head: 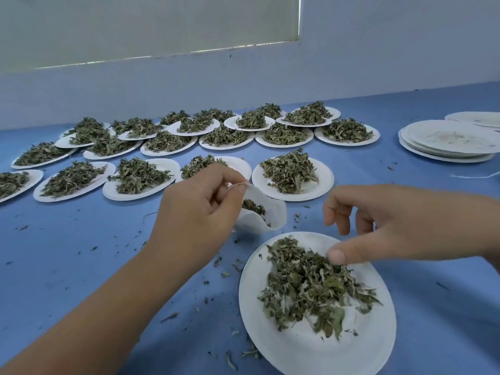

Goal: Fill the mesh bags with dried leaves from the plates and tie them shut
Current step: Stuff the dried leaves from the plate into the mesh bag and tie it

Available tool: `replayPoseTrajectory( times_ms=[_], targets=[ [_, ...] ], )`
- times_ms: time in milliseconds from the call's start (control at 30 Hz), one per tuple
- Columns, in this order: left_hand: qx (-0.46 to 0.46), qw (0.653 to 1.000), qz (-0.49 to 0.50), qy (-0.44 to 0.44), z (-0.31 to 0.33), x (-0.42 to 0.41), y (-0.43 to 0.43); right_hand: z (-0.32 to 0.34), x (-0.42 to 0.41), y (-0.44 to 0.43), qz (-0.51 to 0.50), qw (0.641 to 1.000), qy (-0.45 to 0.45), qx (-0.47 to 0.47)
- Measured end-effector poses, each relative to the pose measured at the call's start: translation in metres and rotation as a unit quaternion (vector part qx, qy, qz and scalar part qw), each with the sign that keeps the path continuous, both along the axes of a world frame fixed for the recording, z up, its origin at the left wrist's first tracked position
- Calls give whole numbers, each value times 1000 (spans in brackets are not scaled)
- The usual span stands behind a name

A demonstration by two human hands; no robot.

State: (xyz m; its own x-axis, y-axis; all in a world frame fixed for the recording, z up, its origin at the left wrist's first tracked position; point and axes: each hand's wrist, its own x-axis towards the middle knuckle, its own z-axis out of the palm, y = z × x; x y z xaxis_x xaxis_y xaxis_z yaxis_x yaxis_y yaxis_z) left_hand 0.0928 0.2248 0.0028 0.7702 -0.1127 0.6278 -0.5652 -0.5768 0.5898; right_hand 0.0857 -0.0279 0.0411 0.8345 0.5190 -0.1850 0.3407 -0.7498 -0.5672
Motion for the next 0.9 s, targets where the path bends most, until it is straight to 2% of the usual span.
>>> replayPoseTrajectory(
  times_ms=[167, 400, 700, 900],
  targets=[
    [38, 999, 12, -31, 0, -1, -2, 0, -10, 7, 35, 998, 33, -36],
    [66, 994, 26, -79, 4, -4, -2, -17, -9, 18, 59, 996, -27, -55],
    [93, 991, 31, -90, 2, -2, -3, -25, -8, 24, 53, 993, -94, -42],
    [100, 990, 39, -93, 2, 0, -2, -25, -7, 21, 39, 995, -86, -27]
  ],
)
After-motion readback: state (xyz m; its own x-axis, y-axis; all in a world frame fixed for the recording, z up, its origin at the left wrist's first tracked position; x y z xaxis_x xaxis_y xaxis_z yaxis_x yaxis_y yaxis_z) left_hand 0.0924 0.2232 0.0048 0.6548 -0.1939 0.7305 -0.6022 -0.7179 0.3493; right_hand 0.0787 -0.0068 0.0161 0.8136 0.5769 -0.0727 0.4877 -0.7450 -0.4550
